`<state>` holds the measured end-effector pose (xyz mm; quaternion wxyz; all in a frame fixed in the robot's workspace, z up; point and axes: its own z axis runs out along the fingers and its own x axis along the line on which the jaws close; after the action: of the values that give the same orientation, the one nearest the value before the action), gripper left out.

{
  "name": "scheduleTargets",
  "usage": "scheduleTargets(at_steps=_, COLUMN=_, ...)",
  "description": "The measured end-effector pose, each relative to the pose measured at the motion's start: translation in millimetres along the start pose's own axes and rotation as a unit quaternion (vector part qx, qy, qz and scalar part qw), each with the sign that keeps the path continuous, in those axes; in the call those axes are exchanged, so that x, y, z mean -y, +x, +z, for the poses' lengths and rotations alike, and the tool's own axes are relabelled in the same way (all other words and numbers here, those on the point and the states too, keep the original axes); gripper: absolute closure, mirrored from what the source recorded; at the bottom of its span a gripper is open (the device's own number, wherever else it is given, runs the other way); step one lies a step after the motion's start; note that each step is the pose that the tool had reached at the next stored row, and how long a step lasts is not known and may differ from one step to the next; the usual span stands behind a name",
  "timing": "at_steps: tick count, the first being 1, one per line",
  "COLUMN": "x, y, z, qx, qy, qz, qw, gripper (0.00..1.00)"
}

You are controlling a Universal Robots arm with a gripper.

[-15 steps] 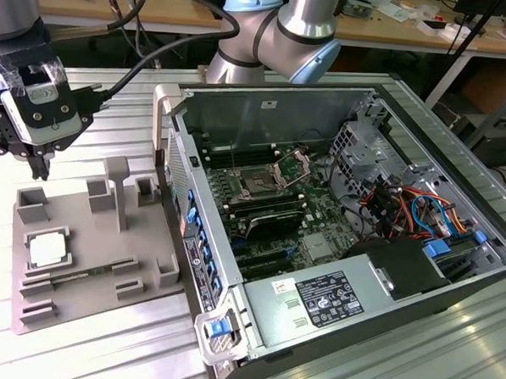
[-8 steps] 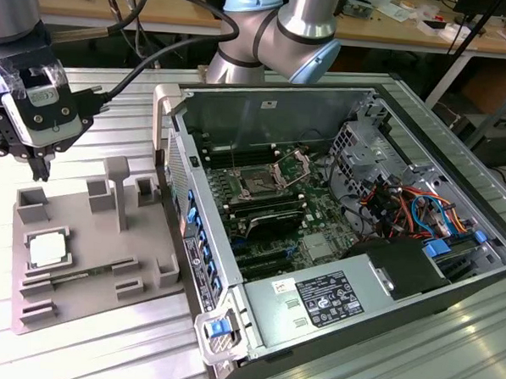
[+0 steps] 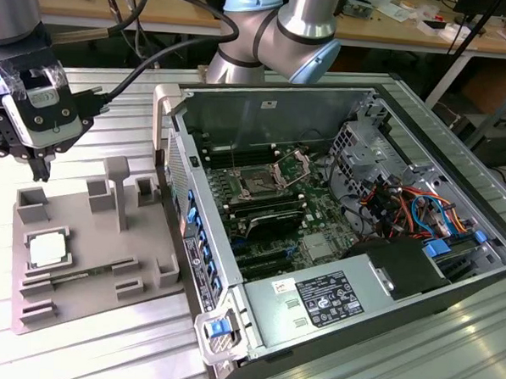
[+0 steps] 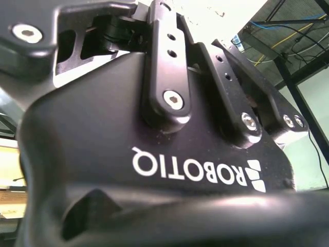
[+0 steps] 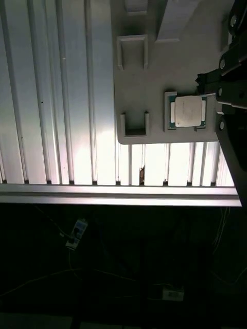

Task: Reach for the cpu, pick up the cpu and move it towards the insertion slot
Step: 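Reach for the cpu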

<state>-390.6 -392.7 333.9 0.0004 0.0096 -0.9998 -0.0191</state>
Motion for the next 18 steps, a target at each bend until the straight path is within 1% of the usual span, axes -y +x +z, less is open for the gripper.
scheduleTargets(at_steps=18, x=0.1, y=0.0, z=3.4, qx=0.0, qy=0.0, qz=0.0, qw=1.0, gripper=0.89)
